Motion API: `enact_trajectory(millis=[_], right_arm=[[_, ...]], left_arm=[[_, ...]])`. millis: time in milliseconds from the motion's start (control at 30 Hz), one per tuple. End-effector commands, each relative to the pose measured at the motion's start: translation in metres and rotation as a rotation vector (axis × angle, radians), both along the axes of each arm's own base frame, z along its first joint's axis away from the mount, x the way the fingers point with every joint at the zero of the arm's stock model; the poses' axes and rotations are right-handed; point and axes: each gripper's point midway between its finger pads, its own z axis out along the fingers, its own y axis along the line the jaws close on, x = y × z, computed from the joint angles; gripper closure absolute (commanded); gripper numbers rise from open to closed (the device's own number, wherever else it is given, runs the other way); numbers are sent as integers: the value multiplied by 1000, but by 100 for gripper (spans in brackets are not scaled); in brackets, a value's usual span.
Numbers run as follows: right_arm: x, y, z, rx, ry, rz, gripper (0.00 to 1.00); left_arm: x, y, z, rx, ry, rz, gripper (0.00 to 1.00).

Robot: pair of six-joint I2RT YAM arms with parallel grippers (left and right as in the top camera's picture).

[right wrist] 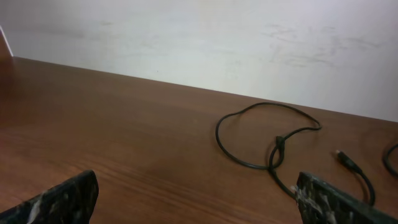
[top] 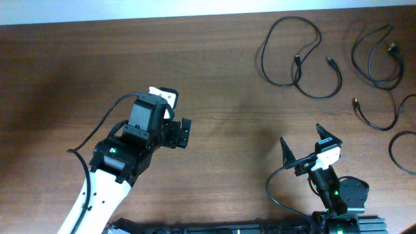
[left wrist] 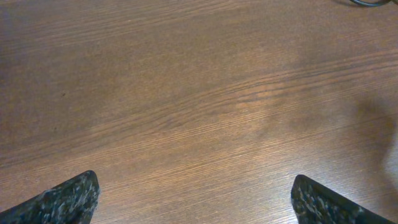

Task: Untangle cables

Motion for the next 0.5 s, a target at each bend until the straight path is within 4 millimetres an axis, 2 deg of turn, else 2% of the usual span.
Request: enact_trajectory(millis=[0,333,467], right_arm=[[1,-3,-2,-11,-1,-22,1],[3,-12,-4,-14,4,-75,1],[6,-30,-6,-19,13,-181,1]], left_arm=[[2,2,9,3,-28,-1,1],[2,2,9,3,-28,-1,1],[2,2,9,3,-28,-1,1]])
